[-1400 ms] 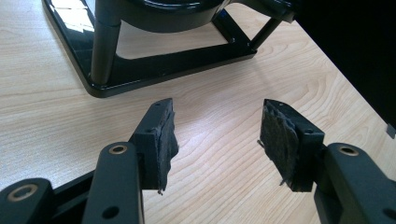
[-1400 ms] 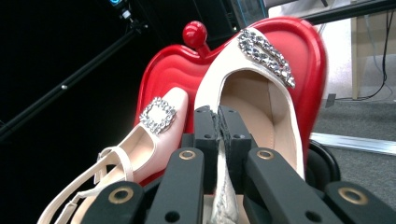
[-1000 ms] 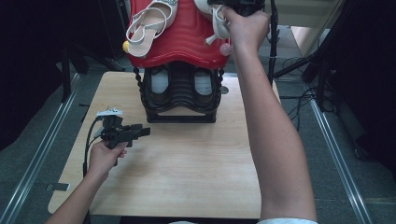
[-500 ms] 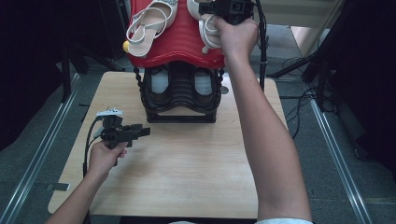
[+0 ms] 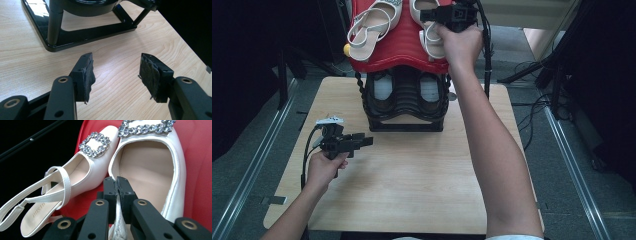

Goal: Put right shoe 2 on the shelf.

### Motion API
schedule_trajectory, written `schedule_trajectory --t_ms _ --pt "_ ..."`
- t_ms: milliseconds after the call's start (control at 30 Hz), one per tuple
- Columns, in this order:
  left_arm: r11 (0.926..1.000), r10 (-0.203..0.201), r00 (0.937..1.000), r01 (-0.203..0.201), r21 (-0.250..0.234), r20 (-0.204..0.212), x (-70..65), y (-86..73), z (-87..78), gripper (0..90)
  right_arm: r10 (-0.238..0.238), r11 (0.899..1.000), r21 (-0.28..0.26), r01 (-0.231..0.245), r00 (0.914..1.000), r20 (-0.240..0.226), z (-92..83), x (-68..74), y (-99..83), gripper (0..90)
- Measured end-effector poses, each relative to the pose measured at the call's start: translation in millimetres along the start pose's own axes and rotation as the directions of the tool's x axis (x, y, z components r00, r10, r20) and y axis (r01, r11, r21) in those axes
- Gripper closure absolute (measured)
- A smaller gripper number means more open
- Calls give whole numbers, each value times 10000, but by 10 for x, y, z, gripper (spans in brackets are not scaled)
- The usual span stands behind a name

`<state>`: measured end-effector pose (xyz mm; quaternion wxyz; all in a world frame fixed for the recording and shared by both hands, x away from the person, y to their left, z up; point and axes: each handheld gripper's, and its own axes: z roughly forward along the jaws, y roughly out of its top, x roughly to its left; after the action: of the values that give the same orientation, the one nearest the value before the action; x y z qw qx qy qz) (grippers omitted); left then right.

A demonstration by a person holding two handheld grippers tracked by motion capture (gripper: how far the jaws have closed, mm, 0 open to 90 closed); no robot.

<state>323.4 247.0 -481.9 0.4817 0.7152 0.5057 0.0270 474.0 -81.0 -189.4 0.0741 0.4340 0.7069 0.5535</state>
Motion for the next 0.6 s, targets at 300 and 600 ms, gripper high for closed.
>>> schedule_trajectory --t_ms 300,600 --pt "10000 9 10000 -9 21 -2 5 1 1 451 -85 9996 -251 86 10000 40 -20 26 15 796" --pt "10000 32 10000 -32 75 17 4 0 6 451 -81 9986 -522 91 9998 197 -93 13 68 722"
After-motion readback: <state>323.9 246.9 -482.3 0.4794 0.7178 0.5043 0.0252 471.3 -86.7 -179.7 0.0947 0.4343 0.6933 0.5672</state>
